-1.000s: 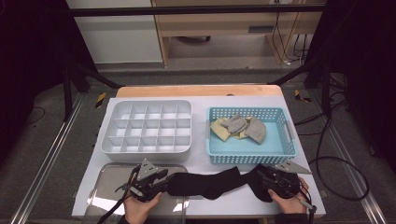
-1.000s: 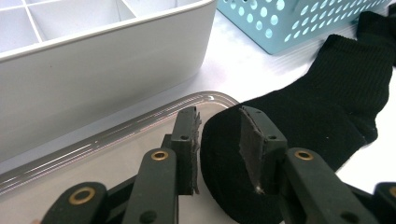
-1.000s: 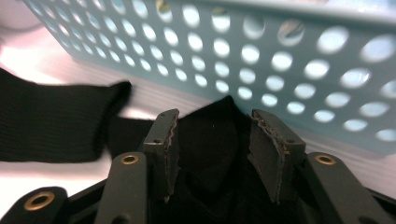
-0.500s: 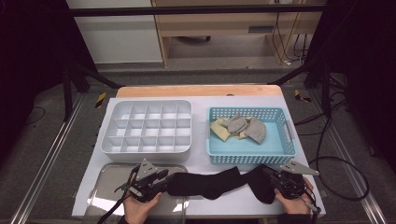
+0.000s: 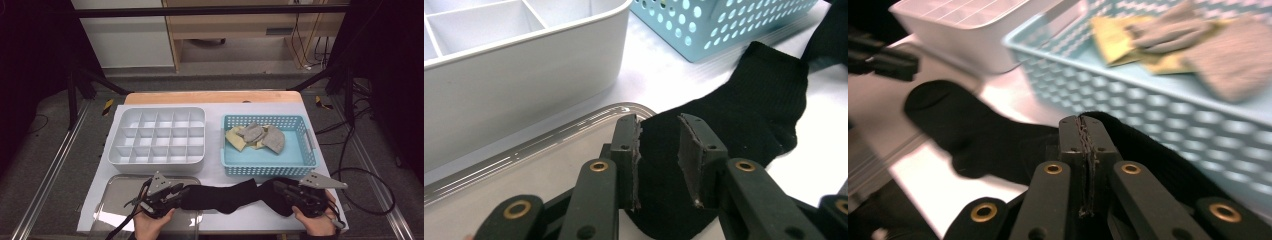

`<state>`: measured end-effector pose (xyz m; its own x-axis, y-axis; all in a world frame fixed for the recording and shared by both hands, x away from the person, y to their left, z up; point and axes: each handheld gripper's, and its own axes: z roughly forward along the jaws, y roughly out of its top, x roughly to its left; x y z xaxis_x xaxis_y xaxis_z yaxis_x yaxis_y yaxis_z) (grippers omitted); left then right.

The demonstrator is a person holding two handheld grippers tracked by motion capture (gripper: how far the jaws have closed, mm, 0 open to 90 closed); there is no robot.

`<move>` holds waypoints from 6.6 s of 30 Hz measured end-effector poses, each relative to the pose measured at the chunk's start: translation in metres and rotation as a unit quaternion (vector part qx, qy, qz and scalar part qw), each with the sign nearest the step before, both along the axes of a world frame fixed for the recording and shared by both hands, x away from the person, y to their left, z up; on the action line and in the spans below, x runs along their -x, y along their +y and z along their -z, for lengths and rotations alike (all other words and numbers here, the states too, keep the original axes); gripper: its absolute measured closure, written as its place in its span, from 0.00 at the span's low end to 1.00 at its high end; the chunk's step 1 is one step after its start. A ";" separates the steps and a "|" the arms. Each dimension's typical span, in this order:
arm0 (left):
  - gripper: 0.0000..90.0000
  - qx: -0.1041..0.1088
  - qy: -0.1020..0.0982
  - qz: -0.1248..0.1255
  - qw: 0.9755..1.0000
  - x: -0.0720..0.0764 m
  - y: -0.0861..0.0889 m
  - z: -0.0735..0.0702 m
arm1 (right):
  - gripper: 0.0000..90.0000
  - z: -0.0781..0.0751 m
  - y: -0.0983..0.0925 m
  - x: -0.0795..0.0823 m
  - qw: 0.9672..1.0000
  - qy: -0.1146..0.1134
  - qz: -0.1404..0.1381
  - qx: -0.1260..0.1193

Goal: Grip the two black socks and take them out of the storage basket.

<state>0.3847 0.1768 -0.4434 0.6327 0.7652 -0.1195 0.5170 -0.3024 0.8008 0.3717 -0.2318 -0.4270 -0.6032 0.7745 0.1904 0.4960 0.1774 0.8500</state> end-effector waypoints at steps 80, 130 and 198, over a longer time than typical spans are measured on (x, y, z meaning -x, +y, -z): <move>0.75 -0.006 -0.014 -0.026 1.000 0.004 0.016 -0.012 | 0.94 0.007 0.098 -0.026 0.996 0.020 -0.089 0.006; 0.68 -0.012 0.002 0.049 0.999 0.001 -0.077 -0.006 | 0.46 0.039 0.000 -0.013 0.996 -0.043 0.058 0.058; 0.98 -0.007 -0.035 0.003 0.999 0.013 0.005 -0.037 | 0.94 -0.003 0.024 0.001 0.999 0.030 0.016 -0.014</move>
